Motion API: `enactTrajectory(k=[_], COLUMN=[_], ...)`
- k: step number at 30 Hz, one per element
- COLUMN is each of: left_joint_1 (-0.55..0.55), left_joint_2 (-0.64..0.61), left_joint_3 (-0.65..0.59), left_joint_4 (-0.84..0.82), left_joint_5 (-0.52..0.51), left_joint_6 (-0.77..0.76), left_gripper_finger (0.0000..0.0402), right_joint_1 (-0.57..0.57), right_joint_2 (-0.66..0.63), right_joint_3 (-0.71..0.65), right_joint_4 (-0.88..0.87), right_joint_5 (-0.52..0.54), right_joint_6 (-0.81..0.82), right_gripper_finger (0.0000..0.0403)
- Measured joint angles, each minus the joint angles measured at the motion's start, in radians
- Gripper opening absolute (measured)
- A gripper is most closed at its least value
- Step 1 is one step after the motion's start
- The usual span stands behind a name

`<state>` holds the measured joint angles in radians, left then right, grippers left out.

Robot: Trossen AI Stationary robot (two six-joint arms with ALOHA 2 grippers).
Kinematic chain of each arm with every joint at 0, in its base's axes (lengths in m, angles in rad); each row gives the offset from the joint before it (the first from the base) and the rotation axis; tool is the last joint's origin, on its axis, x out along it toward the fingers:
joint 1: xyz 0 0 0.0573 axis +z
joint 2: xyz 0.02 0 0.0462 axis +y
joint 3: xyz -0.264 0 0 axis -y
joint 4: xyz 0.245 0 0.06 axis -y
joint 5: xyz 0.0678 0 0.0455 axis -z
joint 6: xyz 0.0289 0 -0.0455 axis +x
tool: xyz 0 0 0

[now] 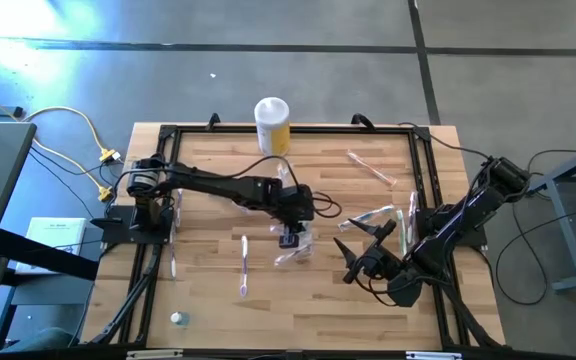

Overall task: Pick & Place toothbrushing station
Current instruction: Put the mouthwash bottle into transparent organizer

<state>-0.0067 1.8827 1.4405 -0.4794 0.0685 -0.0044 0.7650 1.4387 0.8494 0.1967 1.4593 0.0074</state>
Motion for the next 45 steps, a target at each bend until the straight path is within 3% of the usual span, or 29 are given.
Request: enactTrajectory(k=[45], left_joint_1=[0.0], left_joint_2=[0.002], left_joint_3=[-0.036], left_joint_4=[0.014], left_joint_5=[0.024], left_joint_6=[-0.019], left_gripper_finger=[0.0107], right_joint_1=[-0.002], right_joint_2=[0.001], right_joint_3=[0.0], right_joint_4=[-0.007], right_joint_5=[-0.027], right_joint_6=[0.0], right_gripper_finger=[0.0275])
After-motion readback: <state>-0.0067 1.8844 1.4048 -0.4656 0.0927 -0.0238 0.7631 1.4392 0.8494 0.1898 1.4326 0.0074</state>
